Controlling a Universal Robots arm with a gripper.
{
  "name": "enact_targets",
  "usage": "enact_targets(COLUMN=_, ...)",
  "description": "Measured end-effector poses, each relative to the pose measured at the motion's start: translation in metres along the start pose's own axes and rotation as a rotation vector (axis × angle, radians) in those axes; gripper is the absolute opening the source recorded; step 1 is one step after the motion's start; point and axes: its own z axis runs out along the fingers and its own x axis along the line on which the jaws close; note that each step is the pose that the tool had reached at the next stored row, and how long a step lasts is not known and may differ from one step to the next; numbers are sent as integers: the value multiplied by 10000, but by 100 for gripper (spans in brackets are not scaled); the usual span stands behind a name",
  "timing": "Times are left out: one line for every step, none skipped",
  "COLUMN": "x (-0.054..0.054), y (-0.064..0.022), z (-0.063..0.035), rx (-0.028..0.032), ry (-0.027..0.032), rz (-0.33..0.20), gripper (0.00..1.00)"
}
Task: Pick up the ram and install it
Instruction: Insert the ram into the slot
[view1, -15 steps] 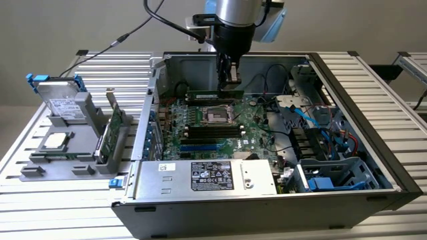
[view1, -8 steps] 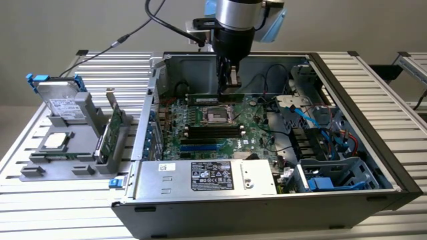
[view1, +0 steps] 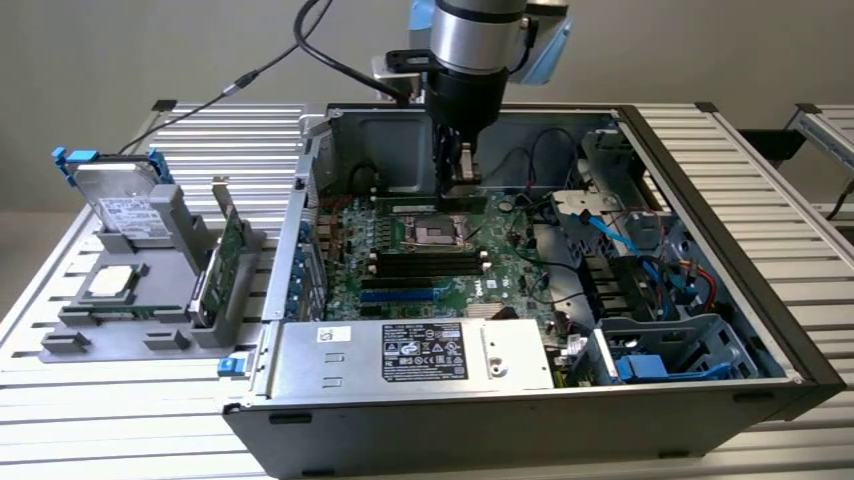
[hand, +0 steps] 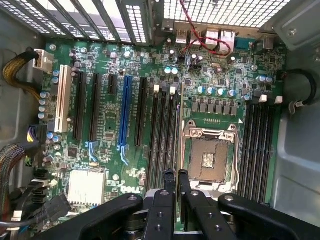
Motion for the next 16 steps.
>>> enact_targets(x=0, y=-1, z=19, rx=5, ry=2, rz=1, gripper=13)
enact_targets(x=0, y=-2, z=36, rx=10, ry=3, rz=9, gripper=13)
enact_targets(x=0, y=-3, z=54, rx=13, ry=4, rz=24, gripper=13)
enact_targets(x=0, y=-4, z=70, rx=17, ry=5, rz=43, gripper=13)
enact_targets(x=0, y=-5, z=86, rx=20, ry=9, rz=67, gripper=13)
enact_targets(x=0, y=-6, z=100, rx=22, ry=14, rz=91, gripper=13)
enact_targets(x=0, y=-7, z=114, rx=25, ry=21, rz=117, gripper=13)
enact_targets(x=1, y=-8, z=128, rx=27, ry=29, rz=149, gripper=13)
enact_targets(x=0, y=-9, z=140, rx=33, ry=35, rz=191, gripper=13)
enact_targets(x=1, y=-9, z=149, rx=43, ry=40, rz=240, gripper=13)
enact_targets(x=1, y=-10, z=159, rx=56, ry=45, rz=293, gripper=13)
enact_targets(x=1, y=-10, z=168, rx=71, ry=49, rz=352, gripper=13)
enact_targets(x=2, y=-11, z=177, rx=85, ry=56, rz=407, gripper=13)
enact_targets(x=6, y=-11, z=184, rx=97, ry=62, rz=439, gripper=13)
enact_targets(x=18, y=-10, z=188, rx=98, ry=66, rz=452, gripper=13)
enact_targets(x=33, y=-9, z=193, rx=100, ry=67, rz=463, gripper=13)
